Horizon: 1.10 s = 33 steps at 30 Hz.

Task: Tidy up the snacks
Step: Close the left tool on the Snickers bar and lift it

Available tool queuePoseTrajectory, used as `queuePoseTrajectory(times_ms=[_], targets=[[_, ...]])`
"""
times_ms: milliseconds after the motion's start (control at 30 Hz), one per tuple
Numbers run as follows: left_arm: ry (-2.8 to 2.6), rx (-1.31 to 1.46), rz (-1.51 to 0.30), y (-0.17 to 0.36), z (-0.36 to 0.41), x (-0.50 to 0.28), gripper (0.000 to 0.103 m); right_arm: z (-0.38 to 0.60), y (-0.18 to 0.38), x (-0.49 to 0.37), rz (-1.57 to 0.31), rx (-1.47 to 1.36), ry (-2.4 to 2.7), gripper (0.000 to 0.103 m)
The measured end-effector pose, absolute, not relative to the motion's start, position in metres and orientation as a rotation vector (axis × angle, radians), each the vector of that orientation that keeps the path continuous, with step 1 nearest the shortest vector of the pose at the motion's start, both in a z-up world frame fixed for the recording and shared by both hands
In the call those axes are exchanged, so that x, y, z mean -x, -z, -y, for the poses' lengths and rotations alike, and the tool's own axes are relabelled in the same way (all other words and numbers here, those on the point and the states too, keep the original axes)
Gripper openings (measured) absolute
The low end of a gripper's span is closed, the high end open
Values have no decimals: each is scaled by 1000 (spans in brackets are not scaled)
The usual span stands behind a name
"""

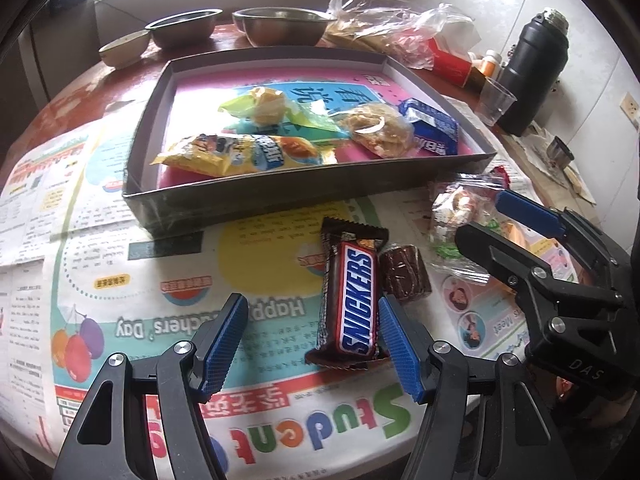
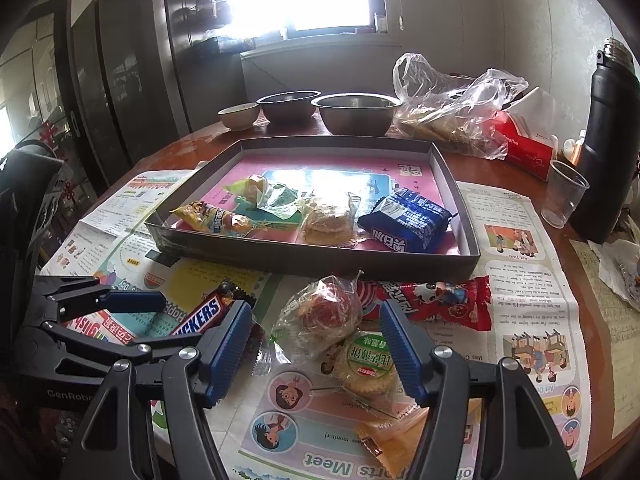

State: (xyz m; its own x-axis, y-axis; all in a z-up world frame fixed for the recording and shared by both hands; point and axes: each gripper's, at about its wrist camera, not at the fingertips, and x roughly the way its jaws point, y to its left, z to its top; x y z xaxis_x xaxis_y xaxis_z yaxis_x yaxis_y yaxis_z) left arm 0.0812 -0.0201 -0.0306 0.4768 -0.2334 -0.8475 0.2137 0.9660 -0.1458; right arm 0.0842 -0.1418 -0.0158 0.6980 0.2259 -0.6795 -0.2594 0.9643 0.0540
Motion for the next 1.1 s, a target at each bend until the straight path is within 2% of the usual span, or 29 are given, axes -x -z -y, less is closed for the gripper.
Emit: queuePoseTrajectory(times_ms=[367, 533, 667, 800, 1033, 1100], targets=[[256, 31, -1026, 31, 9, -86, 69, 130, 25, -90, -738, 126, -246, 65], [263, 22, -1015, 32, 13, -88, 69, 119, 34, -91, -733, 192, -243, 53], [268, 14, -1008, 32, 17, -89, 69, 118, 37, -92, -718, 208, -241, 51], [276, -6, -995, 32, 23, -89, 55, 121, 36, -92, -708, 184, -251, 50], [295, -49, -982, 32, 36, -88, 51, 131, 30, -91, -700, 116, -268, 50], [289, -76, -971, 33, 40, -87, 43, 133, 28, -91, -698, 99, -270, 50]])
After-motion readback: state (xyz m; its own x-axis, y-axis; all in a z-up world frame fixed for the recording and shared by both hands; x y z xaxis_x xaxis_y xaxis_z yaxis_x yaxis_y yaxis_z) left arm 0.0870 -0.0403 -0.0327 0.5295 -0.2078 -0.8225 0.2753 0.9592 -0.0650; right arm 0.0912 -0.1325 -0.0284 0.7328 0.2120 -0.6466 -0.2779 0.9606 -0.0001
